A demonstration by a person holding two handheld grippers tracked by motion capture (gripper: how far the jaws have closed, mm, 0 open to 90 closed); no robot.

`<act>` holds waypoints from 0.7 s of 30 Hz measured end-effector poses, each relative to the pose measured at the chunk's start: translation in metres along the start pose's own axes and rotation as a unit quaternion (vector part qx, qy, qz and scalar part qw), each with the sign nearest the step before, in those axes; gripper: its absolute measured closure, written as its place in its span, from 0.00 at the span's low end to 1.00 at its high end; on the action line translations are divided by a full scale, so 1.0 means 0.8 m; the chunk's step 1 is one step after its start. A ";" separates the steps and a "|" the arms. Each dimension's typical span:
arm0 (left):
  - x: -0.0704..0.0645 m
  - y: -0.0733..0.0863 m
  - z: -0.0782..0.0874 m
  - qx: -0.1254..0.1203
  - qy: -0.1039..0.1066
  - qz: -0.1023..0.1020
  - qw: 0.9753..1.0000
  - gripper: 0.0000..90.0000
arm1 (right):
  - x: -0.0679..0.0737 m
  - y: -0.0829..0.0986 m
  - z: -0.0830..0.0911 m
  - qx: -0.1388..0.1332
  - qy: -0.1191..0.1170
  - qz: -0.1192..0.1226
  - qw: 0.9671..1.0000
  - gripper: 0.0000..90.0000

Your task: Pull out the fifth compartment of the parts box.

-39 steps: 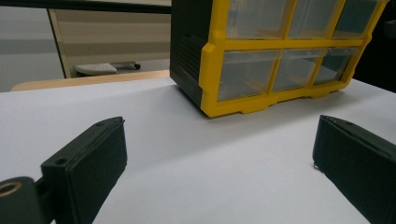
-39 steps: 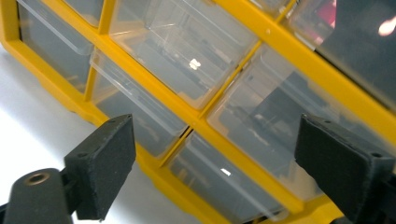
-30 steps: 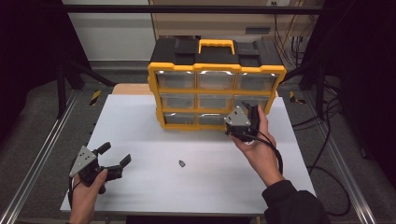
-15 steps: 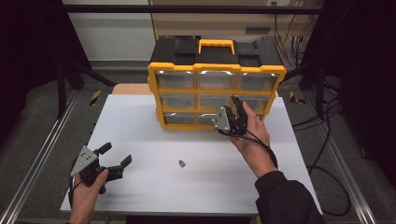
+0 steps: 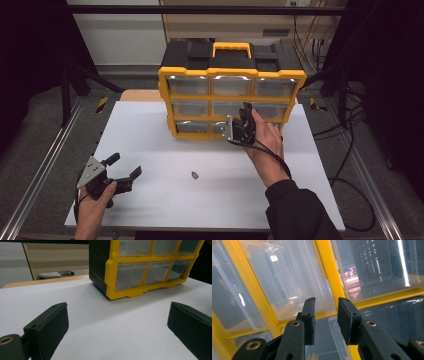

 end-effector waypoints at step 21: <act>0.000 0.001 0.000 0.001 0.003 0.001 1.000 0.04 | 0.010 -0.011 -0.015 0.005 0.034 0.097 0.995 0.80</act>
Point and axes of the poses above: each handheld gripper's, and its own axes: z roughly backward along the jaws, y roughly out of its underside, x roughly to its left, the point moved 6 cm from there along -z, roughly forward along the jaws, and after that the axes turned 2 degrees about -y, right-handed, at the moved point
